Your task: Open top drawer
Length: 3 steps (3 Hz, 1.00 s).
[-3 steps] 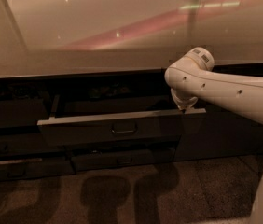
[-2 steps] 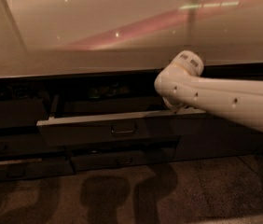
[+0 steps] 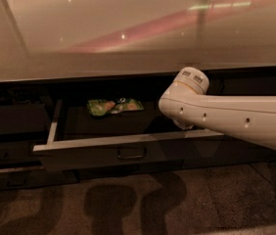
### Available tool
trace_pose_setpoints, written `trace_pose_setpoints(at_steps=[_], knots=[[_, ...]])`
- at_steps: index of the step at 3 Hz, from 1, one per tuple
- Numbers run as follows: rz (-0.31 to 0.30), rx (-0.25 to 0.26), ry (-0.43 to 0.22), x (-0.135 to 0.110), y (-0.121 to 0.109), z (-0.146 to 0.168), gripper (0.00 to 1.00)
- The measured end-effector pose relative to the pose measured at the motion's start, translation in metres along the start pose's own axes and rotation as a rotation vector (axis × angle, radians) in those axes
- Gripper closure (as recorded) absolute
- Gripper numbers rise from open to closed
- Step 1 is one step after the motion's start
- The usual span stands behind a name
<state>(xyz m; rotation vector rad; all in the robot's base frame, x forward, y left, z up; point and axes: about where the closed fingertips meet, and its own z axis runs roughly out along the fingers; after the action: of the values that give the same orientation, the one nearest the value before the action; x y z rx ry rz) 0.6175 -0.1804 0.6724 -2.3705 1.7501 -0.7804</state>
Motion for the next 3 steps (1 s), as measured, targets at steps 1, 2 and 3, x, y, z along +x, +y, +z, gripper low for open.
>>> trace_pose_setpoints(at_steps=[1, 2, 3], knots=[[0.0, 0.0, 0.0, 0.0, 0.0, 0.0, 0.82], [0.0, 0.0, 0.0, 0.0001, 0.0001, 0.0001, 0.59], [0.001, -0.002, 0.001, 0.0003, 0.0004, 0.0004, 0.36]])
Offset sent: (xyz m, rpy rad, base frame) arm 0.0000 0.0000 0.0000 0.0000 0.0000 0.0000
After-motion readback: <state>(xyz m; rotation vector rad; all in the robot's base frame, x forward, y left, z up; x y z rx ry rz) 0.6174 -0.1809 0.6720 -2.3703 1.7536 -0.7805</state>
